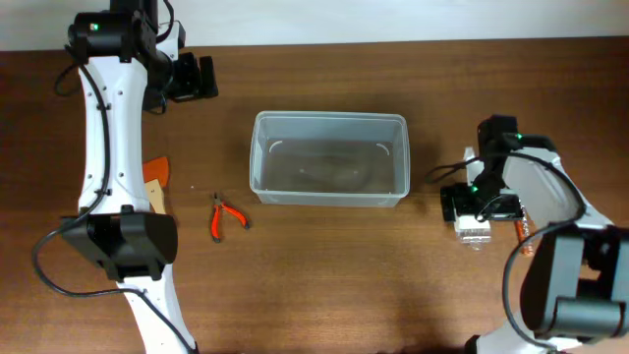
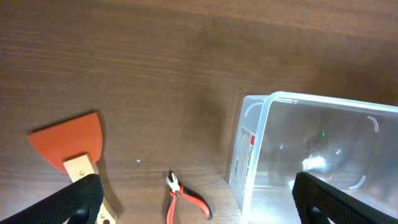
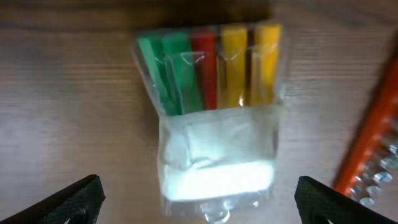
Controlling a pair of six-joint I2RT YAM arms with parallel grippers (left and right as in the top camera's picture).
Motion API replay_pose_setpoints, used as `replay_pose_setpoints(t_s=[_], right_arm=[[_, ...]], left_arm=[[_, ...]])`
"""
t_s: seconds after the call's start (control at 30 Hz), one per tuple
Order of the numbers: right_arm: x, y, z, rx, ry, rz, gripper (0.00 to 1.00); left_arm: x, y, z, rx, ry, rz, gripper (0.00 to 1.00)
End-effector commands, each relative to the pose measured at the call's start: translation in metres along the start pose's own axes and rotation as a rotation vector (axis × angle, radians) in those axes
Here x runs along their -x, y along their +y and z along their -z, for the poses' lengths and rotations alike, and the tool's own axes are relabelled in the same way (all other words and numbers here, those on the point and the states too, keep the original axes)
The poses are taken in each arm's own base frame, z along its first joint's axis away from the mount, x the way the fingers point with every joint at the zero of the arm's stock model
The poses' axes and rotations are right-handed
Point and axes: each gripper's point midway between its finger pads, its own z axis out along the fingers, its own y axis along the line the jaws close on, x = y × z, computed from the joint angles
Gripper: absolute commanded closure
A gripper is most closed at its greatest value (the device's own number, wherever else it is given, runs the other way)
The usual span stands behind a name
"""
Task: Pack container
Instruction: 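Lower the right gripper and grasp the clear marker pack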
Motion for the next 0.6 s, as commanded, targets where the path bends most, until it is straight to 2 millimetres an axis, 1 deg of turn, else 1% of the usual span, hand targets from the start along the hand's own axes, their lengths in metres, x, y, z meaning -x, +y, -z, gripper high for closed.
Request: replay_pose_setpoints(t_s=[0.0, 0.13, 0.27, 0.43, 0.57], right_arm=[[0.002, -0.001, -0.005, 0.003, 0.001, 0.008, 0.01], [0.002, -0.006, -0.006, 0.004, -0.001, -0.008, 0.01], [0.002, -0.009, -0.013, 0.010, 0.012, -0.020, 0.01], [0.000, -0.008, -0.021, 0.017, 0.042, -0.028, 0.01], [0.001, -0.007, -0.023, 0.020, 0.043, -0.027, 0.01]], left_arm=[[0.002, 0.002, 0.007, 0.008, -0.015, -0.008, 0.01], [0.001, 0.002, 0.007, 0.008, -0.014, -0.007, 0.01], [0.001, 0.002, 0.007, 0.008, -0.013, -0.007, 0.01], [0.001, 0.002, 0.007, 0.008, -0.014, -0.007, 0.01], [0.001, 0.002, 0.007, 0.008, -0.013, -0.007, 0.01]])
